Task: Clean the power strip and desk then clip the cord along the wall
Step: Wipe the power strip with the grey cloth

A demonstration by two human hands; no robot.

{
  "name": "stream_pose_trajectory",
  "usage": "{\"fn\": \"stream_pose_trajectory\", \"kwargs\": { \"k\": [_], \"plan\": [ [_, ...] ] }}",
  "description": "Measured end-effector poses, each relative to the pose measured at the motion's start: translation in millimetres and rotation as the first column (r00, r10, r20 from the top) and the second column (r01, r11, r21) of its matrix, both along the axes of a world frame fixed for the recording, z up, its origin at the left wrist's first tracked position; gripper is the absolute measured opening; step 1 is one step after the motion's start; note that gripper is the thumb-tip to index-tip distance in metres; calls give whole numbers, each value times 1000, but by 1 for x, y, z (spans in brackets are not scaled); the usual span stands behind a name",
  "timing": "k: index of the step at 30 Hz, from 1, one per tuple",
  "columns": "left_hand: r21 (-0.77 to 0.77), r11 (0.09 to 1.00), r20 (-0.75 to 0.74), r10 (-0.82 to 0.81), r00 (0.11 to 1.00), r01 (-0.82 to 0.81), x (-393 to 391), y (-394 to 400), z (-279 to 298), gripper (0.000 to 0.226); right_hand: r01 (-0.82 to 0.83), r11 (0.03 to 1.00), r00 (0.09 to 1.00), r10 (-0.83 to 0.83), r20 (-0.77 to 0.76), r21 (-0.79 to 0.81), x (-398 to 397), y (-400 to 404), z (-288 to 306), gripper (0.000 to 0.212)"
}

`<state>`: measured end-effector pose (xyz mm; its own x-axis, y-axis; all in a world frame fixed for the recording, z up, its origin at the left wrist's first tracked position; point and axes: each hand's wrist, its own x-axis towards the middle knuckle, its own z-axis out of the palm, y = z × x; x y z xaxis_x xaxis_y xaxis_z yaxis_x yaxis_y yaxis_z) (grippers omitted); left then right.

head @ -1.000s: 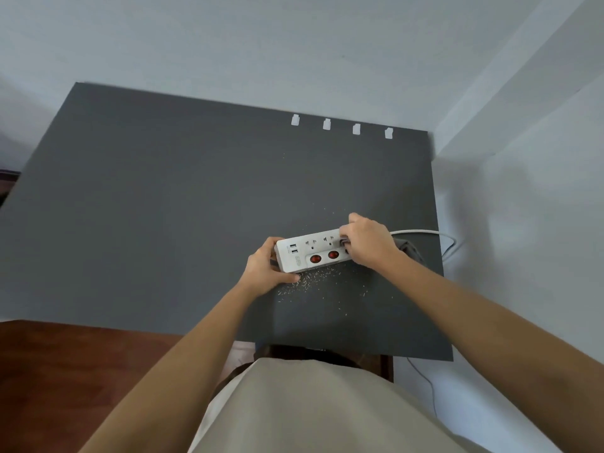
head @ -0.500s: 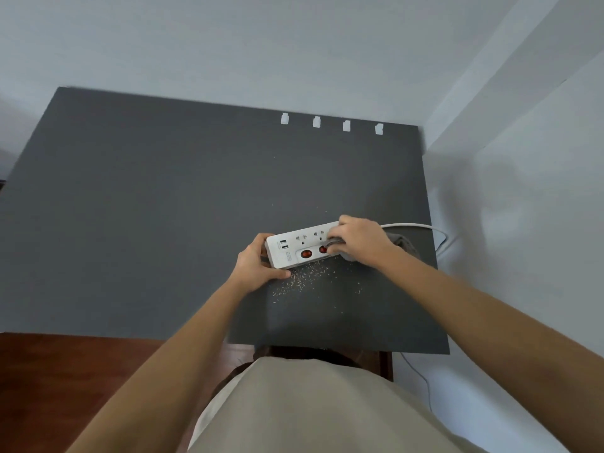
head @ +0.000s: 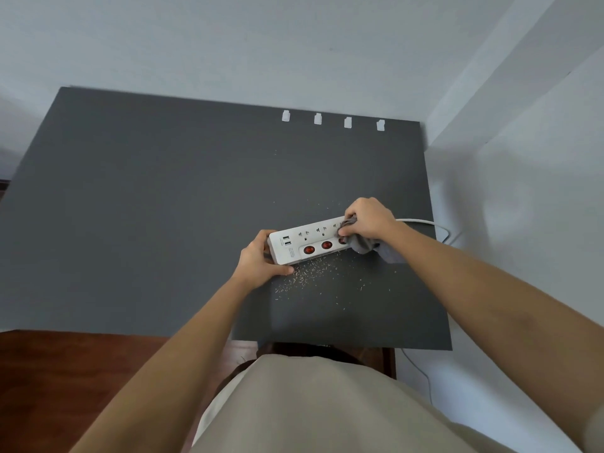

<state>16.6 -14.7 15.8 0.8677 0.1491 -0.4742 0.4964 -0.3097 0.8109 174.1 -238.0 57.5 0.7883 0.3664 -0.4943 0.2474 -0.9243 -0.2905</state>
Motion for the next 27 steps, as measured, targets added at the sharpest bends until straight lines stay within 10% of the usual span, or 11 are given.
{"fn": "stream_pose_trajectory", "kwargs": {
  "k": [10,14,27],
  "plan": [
    [16,1000,-4,6,1000,-6,2,-3,1,73,-116,954,993,114,-24,-277,-4,-6,7,21],
    [28,1000,-4,-4,1000,4,5,-2,2,72,17,999,990,-11,141,-41,-2,0,5,17],
    [22,1000,-7,-1,1000,1,7,-3,2,73,-441,891,871,454,188,-108,-15,-2,-12,13]
  ]
}}
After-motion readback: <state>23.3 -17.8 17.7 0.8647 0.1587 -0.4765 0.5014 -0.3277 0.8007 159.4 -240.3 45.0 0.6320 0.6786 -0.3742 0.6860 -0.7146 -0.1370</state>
